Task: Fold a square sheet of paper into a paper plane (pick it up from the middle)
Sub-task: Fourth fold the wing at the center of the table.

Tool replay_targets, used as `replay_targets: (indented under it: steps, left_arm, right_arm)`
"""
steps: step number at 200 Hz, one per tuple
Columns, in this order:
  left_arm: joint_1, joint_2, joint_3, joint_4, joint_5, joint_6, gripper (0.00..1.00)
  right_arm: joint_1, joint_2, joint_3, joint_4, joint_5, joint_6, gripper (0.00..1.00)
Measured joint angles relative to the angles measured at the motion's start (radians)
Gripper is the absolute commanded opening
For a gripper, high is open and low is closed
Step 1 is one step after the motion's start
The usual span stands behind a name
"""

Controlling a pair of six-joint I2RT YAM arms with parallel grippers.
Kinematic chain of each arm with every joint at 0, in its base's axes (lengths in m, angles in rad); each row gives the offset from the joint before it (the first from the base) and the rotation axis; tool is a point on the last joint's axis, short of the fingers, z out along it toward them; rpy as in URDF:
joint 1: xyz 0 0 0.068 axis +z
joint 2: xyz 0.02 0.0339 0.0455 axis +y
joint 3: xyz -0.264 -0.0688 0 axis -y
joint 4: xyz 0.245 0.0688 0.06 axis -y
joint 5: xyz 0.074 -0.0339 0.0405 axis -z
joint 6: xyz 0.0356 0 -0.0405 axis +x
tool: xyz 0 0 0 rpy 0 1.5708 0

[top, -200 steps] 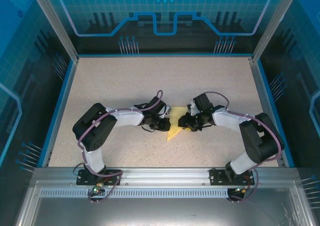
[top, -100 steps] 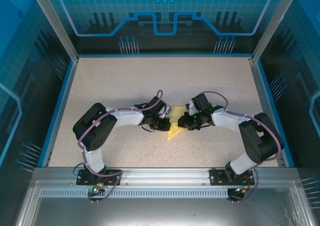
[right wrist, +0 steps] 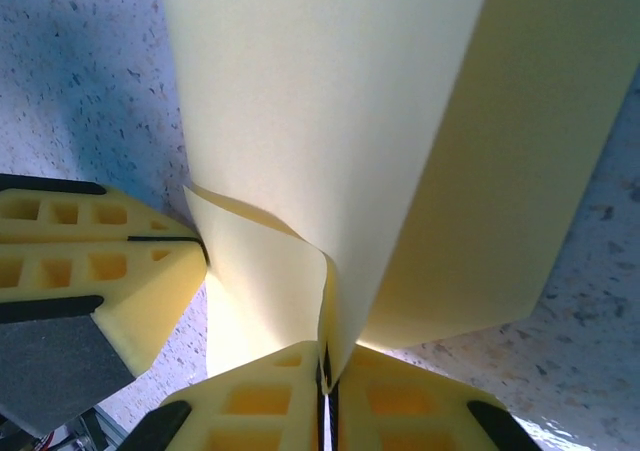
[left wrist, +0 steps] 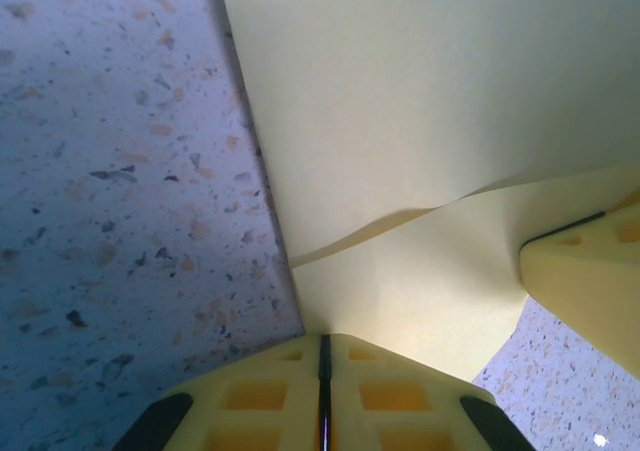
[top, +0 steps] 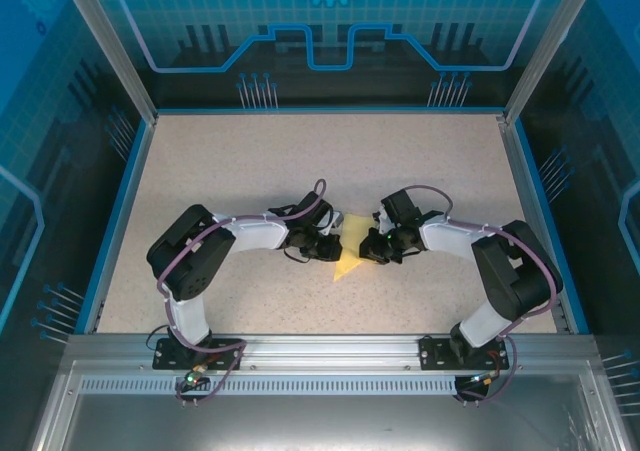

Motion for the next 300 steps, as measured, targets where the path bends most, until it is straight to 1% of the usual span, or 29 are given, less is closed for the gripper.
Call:
replay_targets:
  steps: [49, 132, 166, 229, 300]
  left_arm:
    - [0.002, 0.007, 0.014, -0.006, 0.008, 0.003, 0.1]
    - [0.002, -0.004, 0.067, -0.045, 0.012, 0.021, 0.1]
    - [0.001, -0.002, 0.076, -0.045, 0.04, 0.021, 0.09]
    - [-0.005, 0.061, 0.079, -0.04, 0.072, 0.027, 0.07]
    - [-0.005, 0.066, 0.08, -0.031, 0.082, 0.03, 0.07]
  right_arm:
    - [0.0, 0.008, 0.0, 0.0, 0.022, 0.012, 0.12]
    - [0.0, 0.011, 0.0, 0.0, 0.02, 0.012, 0.11]
    - [0.0, 0.011, 0.005, 0.0, 0.018, 0.019, 0.11]
    - [0.0, 0.011, 0.02, 0.003, 0.006, 0.026, 0.11]
    - [-0.001, -0.004, 0.021, 0.024, -0.031, 0.037, 0.12]
